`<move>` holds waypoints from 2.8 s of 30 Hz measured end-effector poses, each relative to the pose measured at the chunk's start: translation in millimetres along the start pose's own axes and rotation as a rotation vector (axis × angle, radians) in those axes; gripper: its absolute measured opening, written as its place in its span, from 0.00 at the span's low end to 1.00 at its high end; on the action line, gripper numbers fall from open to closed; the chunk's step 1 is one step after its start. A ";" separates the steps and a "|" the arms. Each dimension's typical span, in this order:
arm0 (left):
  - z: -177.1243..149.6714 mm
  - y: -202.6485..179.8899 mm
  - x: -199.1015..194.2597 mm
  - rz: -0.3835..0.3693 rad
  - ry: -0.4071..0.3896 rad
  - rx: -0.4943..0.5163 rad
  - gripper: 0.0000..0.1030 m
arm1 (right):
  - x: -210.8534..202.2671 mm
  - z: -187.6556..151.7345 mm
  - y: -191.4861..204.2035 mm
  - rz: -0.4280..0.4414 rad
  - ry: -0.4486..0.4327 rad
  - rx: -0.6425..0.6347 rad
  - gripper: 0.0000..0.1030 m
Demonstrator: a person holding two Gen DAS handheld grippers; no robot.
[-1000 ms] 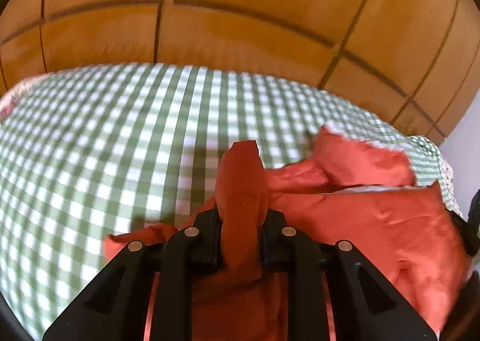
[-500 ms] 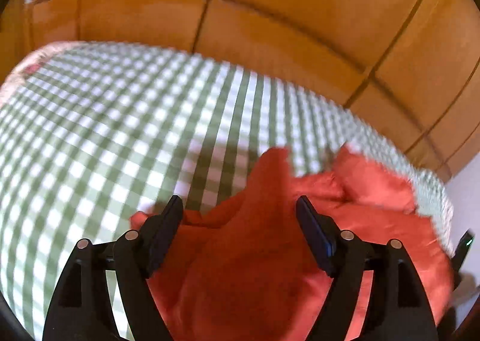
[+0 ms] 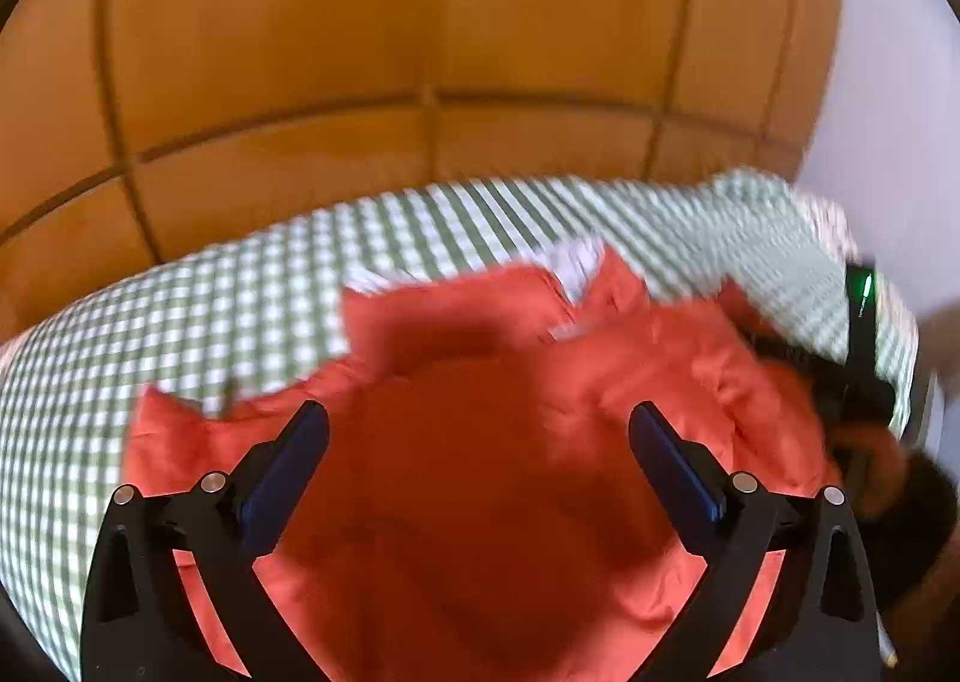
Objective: Fold small clothes
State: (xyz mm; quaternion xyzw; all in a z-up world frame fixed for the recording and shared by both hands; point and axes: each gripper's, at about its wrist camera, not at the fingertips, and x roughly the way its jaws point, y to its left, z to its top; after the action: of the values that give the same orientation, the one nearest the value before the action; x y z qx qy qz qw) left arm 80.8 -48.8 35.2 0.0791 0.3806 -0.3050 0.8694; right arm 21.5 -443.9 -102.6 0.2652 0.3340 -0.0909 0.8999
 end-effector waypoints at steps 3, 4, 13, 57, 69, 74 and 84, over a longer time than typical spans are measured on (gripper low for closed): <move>-5.0 -3.5 24.0 0.021 0.039 0.031 0.96 | -0.1 0.0 -0.1 0.005 0.000 0.003 0.44; -5.8 -2.0 29.6 0.024 0.046 0.030 0.96 | 0.0 0.0 -0.3 0.007 0.000 0.004 0.44; -0.9 21.6 78.5 0.052 0.033 0.018 0.97 | 1.2 0.4 -1.6 0.014 0.001 0.014 0.45; -71.2 86.0 -3.9 -0.004 -0.158 -0.350 0.97 | 15.1 -21.1 108.0 -0.121 -0.048 -0.383 0.98; -156.9 125.5 -84.7 0.120 -0.294 -0.621 0.97 | -62.4 -57.9 114.4 -0.177 -0.112 -0.413 0.98; -179.6 133.2 -87.0 0.102 -0.267 -0.696 0.97 | -89.3 -90.3 116.3 -0.149 -0.157 -0.461 0.98; -208.8 125.9 -76.6 -0.020 -0.189 -0.743 0.97 | -59.6 -137.5 111.3 -0.279 -0.230 -0.532 0.98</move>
State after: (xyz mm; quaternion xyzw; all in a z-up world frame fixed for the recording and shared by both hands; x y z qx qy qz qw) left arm -13.1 165.3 -68.0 -0.2736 0.3842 -0.1606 0.8670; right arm -61.9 -276.9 -105.0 -0.0396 0.2751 -0.1522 0.9485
